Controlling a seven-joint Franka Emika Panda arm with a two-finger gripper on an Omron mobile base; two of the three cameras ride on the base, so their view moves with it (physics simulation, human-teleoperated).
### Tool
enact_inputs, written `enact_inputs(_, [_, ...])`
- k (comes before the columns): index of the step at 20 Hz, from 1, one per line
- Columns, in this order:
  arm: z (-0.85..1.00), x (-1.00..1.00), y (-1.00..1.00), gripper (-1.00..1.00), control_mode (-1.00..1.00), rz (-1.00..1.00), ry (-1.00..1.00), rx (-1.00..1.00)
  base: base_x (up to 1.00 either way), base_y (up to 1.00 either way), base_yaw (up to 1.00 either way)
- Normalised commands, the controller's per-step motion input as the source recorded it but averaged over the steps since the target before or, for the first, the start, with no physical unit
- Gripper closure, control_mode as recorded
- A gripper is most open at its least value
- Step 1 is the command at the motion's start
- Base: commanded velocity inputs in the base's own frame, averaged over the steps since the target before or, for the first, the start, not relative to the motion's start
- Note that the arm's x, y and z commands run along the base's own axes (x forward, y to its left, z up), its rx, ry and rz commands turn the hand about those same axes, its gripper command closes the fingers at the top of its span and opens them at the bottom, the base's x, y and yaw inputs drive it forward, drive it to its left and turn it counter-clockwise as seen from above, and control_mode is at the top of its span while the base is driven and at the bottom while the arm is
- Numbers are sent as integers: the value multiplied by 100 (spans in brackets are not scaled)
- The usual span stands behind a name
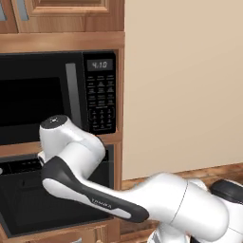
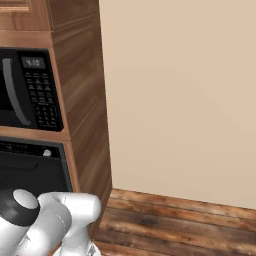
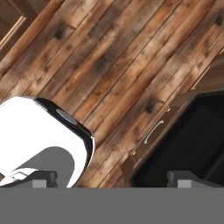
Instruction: Take the fish from the oven and place it on the plate on the counter.
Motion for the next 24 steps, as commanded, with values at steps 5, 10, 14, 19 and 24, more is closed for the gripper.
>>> enact_inputs(5, [-42,5,25,-100,-100,-2,-14,0,0,0,0])
enact_inputs(10, [-14,0,4,-100,-100,-18,-26,0,0,0,0])
enact_inputs(14, [0,0,3,-100,-100,-32,-25,3,0,0,0])
enact_inputs(19, [-7,34,0,-100,-100,-38,-16,2,0,0,0])
enact_inputs(24, [-15,70,17,-100,-100,-21,-18,0,0,0,0])
